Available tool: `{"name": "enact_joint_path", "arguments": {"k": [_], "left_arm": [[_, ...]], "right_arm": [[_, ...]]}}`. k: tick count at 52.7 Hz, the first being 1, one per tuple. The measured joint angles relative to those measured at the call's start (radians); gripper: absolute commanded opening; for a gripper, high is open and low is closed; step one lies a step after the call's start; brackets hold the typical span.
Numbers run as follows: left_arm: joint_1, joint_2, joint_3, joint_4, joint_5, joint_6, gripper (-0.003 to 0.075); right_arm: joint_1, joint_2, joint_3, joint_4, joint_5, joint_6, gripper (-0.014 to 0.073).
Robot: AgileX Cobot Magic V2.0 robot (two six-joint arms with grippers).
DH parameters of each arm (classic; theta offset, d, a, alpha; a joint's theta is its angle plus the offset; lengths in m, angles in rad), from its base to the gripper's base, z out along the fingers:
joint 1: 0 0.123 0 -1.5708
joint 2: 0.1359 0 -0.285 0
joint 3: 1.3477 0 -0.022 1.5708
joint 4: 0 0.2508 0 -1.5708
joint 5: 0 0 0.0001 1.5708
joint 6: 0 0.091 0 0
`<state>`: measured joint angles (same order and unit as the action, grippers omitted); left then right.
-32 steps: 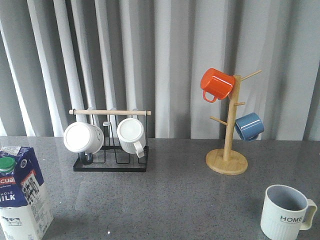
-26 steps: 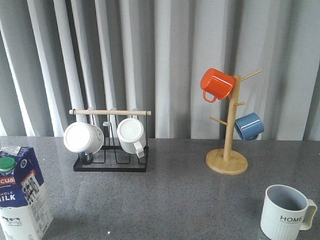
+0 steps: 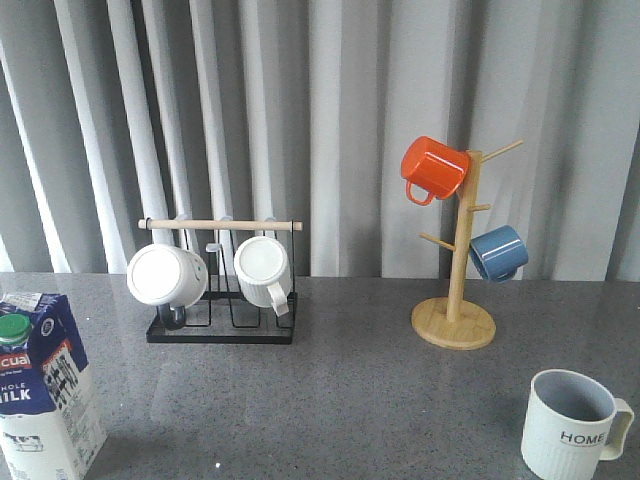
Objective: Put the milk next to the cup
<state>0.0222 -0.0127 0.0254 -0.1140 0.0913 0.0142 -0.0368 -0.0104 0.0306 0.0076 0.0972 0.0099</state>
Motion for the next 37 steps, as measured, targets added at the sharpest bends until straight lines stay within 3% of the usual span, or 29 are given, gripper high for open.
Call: {"name": "enact_joint_path", "arguments": {"k": [26, 37], "left_arm": [[0.0, 0.0, 0.0, 0.0, -0.001, 0.0, -0.0008], [0.0, 0.0, -0.005, -0.003, -0.1, -0.026, -0.0008]], "right_arm": [[0.0, 0.0, 0.0, 0.0, -0.013, 0.0, -0.0004], [0.0, 0.0, 0.0, 0.0, -0.284, -0.003, -0.0004]]}}
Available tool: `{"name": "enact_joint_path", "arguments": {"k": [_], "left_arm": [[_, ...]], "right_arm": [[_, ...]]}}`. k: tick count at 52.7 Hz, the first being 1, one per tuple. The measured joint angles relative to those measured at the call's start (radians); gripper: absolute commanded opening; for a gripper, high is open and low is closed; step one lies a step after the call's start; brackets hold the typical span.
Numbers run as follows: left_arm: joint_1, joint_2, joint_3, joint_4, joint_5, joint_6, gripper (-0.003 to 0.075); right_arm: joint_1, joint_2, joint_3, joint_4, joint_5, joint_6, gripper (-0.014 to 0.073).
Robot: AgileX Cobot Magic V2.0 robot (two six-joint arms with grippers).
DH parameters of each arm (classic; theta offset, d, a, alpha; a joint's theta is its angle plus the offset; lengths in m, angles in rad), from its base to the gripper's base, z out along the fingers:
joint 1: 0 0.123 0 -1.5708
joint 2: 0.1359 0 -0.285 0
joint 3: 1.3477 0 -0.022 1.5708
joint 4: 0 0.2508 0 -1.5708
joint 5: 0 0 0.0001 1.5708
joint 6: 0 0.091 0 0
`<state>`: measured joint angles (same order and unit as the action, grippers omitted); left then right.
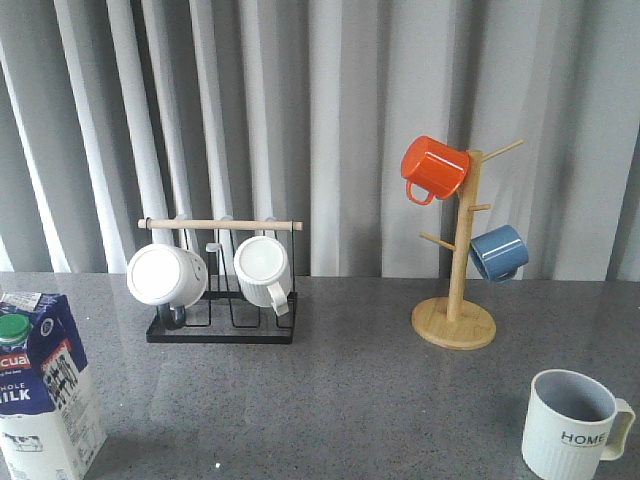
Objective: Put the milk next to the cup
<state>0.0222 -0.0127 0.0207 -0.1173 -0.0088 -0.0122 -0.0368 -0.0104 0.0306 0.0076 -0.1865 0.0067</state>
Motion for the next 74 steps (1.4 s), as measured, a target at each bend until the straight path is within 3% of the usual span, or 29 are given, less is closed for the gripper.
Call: {"name": "enact_joint_path", "arguments": {"k": [13, 21, 32, 39, 49, 57, 66, 74], "left_arm": [[0.0, 0.05, -0.128, 0.004, -0.091, 0.0, -0.0008], [0.0, 0.282, -0.245, 0.007, -0.093, 0.034, -0.0008], [0.0, 0.593, -0.495, 0.007, -0.034, 0.042, -0.0008], [-0.01, 0.68, -0.589, 0.007, 0.009, 0.043, -0.0008], [-0.019, 0.719, -0.6, 0.007, -0.005, 0.045, -0.0007], [-0.019, 0.719, -0.6, 0.007, 0.019, 0.045, 0.0012], [-0.019, 0.719, -0.6, 0.007, 0.04, 0.045, 0.0146], [-0.019, 0.719, -0.6, 0.007, 0.04, 0.045, 0.0393]], "right_arm": [[0.0, 0.151, -0.142, 0.0, -0.034, -0.079, -0.0004], [0.0, 0.442, -0.34, 0.069, 0.039, -0.158, -0.0004], [0.0, 0.756, -0.597, 0.194, 0.157, -0.171, -0.0004], [0.0, 0.82, -0.645, 0.221, 0.156, -0.172, -0.0004], [0.0, 0.834, -0.646, 0.236, 0.144, -0.172, -0.0001], [0.0, 0.834, -0.646, 0.231, 0.228, -0.186, 0.0016], [0.0, 0.834, -0.646, 0.228, 0.276, -0.231, 0.012], [0.0, 0.834, -0.658, 0.228, 0.334, -0.247, 0.0279]]}}
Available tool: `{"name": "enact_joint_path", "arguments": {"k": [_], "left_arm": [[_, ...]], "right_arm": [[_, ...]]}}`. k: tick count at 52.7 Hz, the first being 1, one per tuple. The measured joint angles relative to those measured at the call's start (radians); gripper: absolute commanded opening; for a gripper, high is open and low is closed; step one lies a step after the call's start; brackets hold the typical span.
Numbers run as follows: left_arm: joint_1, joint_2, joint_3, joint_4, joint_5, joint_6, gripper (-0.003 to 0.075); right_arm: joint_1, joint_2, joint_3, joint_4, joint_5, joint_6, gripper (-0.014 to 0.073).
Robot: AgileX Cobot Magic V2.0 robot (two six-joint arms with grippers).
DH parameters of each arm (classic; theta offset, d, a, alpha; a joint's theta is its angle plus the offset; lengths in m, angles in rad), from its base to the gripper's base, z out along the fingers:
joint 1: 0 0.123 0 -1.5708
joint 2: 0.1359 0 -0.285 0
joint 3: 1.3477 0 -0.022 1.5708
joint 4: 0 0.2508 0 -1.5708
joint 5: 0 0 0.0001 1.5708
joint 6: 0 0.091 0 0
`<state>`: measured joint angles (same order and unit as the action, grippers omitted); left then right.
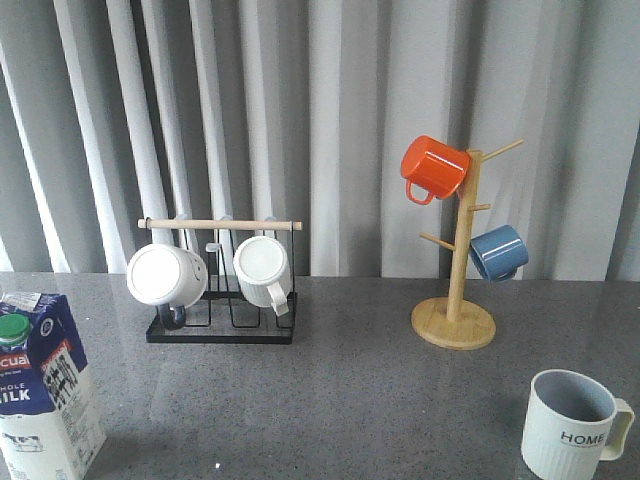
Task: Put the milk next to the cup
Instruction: 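Lower the right gripper around the side of the white HOME mug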
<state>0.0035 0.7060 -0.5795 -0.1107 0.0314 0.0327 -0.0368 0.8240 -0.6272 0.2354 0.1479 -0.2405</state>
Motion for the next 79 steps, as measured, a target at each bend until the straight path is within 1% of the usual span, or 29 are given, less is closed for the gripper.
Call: {"name": "enact_joint_path", "arguments": {"k": [3, 6, 9, 13, 24, 35, 41, 49, 55, 59, 79], "left_arm": [[0.0, 0.0, 0.0, 0.0, 0.0, 0.0, 0.0479], [0.0, 0.0, 0.0, 0.0, 0.0, 0.0, 0.0544], [0.0, 0.0, 0.0, 0.0, 0.0, 0.0, 0.0582], [0.0, 0.0, 0.0, 0.0, -0.001, 0.0, 0.0608], [-0.009, 0.0, 0.0, 0.0, -0.001, 0.001, 0.0592], [-0.036, 0.0, 0.0, 0.0, 0.021, 0.002, 0.0561], [-0.049, 0.0, 0.0, 0.0, 0.031, 0.002, 0.0555], [-0.071, 0.0, 0.0, 0.004, 0.034, 0.009, 0.0555], [-0.086, 0.0, 0.0, 0.004, 0.034, 0.02, 0.0555], [-0.093, 0.0, 0.0, 0.004, 0.034, 0.025, 0.0555], [-0.111, 0.0, 0.0, 0.005, 0.034, 0.032, 0.0555]], "right_arm": [[0.0, 0.0, -0.003, -0.001, 0.012, -0.001, 0.0351], [0.0, 0.0, -0.004, -0.001, 0.016, -0.003, 0.041], [0.0, 0.0, -0.004, -0.004, 0.015, -0.005, 0.047], [0.0, 0.0, -0.004, -0.007, -0.002, -0.005, 0.0509], [0.0, 0.0, -0.004, -0.008, -0.118, -0.008, 0.0517], [-0.002, 0.032, 0.006, -0.008, -0.134, -0.046, 0.0517], [-0.031, 0.06, 0.056, -0.007, -0.171, -0.068, 0.0517], [-0.095, 0.082, 0.174, 0.004, -0.305, -0.078, 0.0517], [-0.104, 0.106, 0.254, 0.008, -0.432, -0.082, 0.0517], [-0.104, 0.137, 0.283, 0.01, -0.488, -0.083, 0.0517], [-0.104, 0.348, 0.291, 0.011, -0.571, -0.083, 0.0517]]}}
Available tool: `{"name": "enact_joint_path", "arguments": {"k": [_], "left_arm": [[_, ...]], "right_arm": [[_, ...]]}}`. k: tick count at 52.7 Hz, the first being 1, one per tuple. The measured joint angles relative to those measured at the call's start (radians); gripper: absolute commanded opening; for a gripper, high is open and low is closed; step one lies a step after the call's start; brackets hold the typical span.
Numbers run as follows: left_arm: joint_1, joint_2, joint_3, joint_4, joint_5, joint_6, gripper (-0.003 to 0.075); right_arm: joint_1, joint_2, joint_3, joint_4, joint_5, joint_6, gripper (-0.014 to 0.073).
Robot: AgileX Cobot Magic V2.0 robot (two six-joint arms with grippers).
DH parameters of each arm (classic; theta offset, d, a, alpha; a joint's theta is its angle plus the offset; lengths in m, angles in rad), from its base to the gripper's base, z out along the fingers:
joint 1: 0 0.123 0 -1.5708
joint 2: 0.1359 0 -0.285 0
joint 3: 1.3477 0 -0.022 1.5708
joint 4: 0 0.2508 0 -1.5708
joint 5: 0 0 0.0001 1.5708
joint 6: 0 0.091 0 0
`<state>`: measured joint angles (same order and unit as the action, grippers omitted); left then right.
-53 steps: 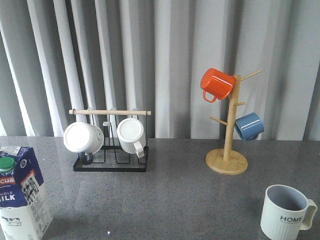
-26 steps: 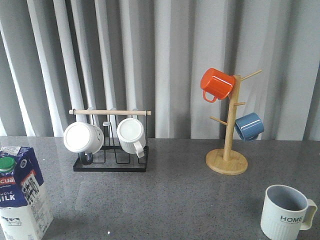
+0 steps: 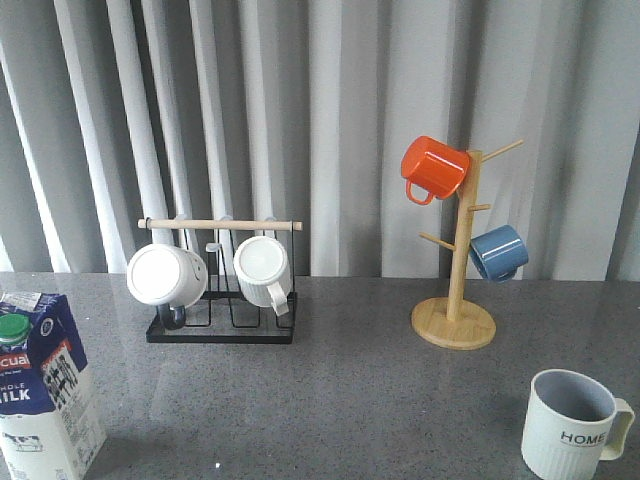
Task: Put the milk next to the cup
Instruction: 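Lower the right gripper around the side of the white HOME mug, then close the right gripper on the mug and lift it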
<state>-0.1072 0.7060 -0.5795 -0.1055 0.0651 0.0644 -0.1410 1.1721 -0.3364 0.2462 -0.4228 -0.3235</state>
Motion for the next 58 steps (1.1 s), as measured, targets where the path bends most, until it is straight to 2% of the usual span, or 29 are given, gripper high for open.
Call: {"name": "enact_joint_path", "arguments": {"k": [15, 32, 58], "left_arm": [[-0.008, 0.0, 0.0, 0.002, 0.0, 0.0, 0.0555], [-0.008, 0.0, 0.0, 0.002, 0.0, 0.0, 0.0555], [-0.008, 0.0, 0.0, 0.002, 0.0, 0.0, 0.0555]], "right_arm": [[0.0, 0.119, 0.0, -0.007, -0.104, -0.001, 0.0517], [0.0, 0.215, 0.0, -0.12, -0.203, 0.026, 0.0517], [0.0, 0.318, 0.0, -0.127, -0.366, 0.04, 0.0517]]}}
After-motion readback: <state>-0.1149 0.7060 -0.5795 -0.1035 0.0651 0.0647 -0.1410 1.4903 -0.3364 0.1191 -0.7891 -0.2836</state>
